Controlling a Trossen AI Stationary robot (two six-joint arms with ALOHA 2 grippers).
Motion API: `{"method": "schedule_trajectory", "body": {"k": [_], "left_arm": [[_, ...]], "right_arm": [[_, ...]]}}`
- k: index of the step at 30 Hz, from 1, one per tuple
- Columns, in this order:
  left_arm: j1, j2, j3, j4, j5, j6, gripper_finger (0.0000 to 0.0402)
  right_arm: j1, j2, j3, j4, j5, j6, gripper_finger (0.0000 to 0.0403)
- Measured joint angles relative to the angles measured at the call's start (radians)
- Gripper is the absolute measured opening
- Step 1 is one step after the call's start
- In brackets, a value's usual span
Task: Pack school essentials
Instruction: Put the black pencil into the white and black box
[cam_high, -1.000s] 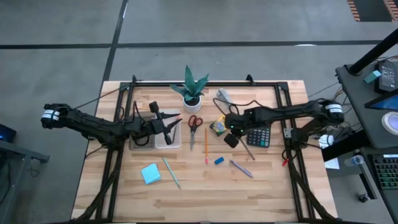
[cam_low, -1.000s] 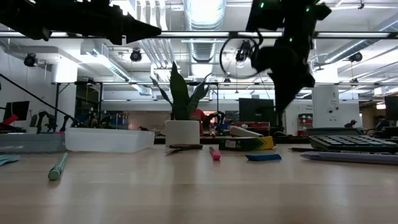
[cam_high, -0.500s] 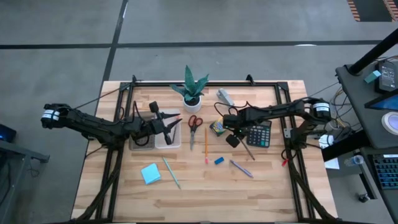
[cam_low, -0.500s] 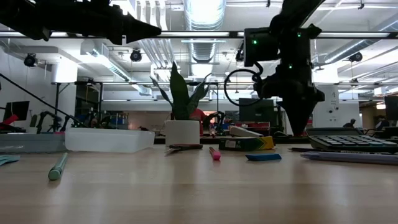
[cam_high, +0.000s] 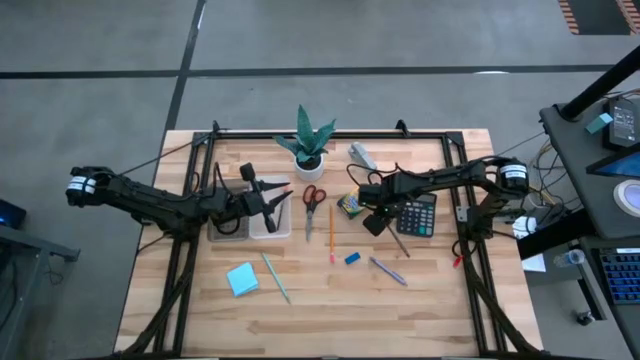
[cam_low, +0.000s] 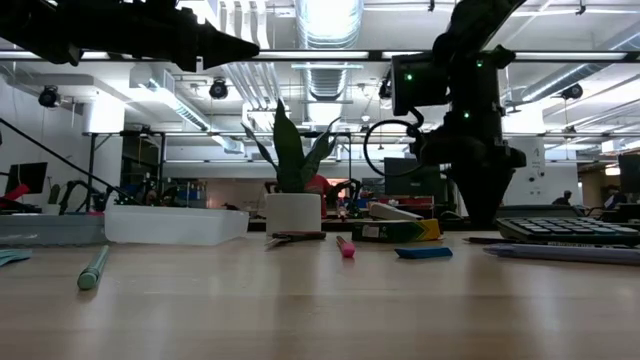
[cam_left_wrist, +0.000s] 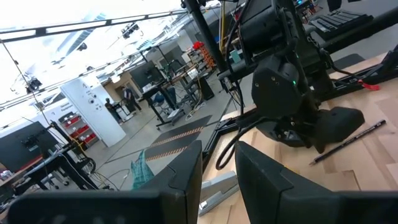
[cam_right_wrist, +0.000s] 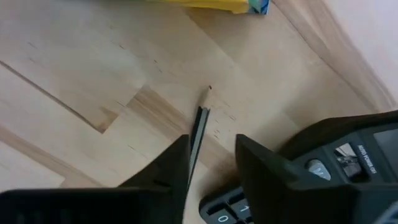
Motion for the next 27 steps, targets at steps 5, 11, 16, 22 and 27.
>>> {"method": "schedule_trajectory", "body": {"k": [5,11,16,22,27], "left_arm": [[0.0,0.0,0.0,0.001,0.0,0.0,0.008],[0.0,0.0,0.0,0.0,0.0,0.0,0.008],[0.0,0.0,0.0,0.0,0.0,0.0,0.008],[0.0,0.0,0.0,0.0,0.0,0.0,0.008],[0.0,0.0,0.0,0.0,0.0,0.0,0.008]], "right_arm": [[0.0,0.027,0.0,0.009,0.001,0.0,0.0173],[0.0,0.065,0.0,0.018,0.003,-0.027,0.0193],[0.0,0.092,0.002,0.039,0.001,-0.044,0.0188],[0.001,0.108,0.002,0.049,-0.002,-0.043,0.0161],[0.001,0.108,0.002,0.06,-0.009,-0.005,0.0114]]}}
